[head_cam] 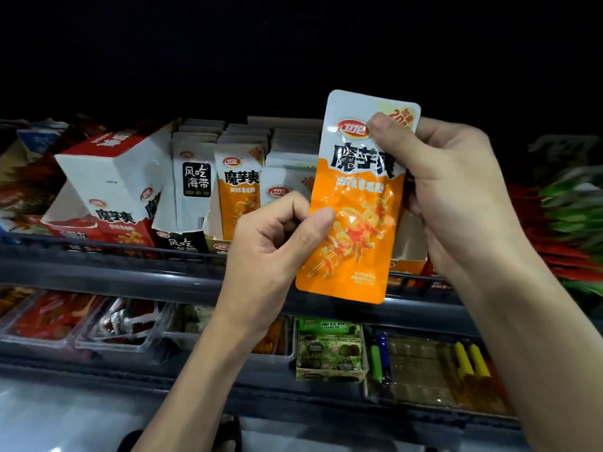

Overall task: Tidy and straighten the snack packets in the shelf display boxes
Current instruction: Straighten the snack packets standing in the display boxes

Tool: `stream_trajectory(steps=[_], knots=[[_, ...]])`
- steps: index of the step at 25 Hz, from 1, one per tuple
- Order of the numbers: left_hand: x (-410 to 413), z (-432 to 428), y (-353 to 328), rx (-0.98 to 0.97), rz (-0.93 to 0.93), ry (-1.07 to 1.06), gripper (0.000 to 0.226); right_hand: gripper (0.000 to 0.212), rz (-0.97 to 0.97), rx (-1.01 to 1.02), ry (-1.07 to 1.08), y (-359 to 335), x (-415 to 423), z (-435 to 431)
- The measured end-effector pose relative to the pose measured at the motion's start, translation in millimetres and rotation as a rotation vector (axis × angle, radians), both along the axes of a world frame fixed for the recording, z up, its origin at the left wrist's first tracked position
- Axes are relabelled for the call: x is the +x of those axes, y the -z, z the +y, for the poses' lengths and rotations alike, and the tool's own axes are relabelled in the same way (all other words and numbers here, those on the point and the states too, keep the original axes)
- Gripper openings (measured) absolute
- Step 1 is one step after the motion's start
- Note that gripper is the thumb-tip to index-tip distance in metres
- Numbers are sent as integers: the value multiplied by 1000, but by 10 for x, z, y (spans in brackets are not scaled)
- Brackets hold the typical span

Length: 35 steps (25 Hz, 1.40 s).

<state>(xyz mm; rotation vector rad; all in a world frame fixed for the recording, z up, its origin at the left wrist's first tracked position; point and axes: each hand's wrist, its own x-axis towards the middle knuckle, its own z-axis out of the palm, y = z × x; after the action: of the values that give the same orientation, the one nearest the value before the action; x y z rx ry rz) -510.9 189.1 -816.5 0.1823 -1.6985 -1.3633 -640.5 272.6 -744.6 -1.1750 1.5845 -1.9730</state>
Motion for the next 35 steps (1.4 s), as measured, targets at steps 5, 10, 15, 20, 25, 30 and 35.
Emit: stream_trajectory(steps=[5, 10, 15, 20, 25, 30, 35], knots=[[-63, 77, -17, 6, 0, 35, 25, 14, -3, -18, 9, -12, -58, 90], [-184, 122, 48, -245, -113, -218, 30, 11, 106, 96, 11, -42, -206, 180], [-387, 170, 170, -558, -262, -527, 15, 6, 210, -24, 257, -99, -437, 276], [-541, 182, 342, -783, -538, -519, 15, 14, 296, -159, 486, 3, -755, 292], [-581, 177, 430, -846, -668, -517, 13, 24, 436, -79, 581, 228, -868, 149], [-596, 159, 419, -750, -658, -478, 12, 18, 607, 91, 618, 404, -880, -43], [-585, 135, 393, -678, -676, -423, 16, 13, 831, 255, 594, 650, -952, -216]])
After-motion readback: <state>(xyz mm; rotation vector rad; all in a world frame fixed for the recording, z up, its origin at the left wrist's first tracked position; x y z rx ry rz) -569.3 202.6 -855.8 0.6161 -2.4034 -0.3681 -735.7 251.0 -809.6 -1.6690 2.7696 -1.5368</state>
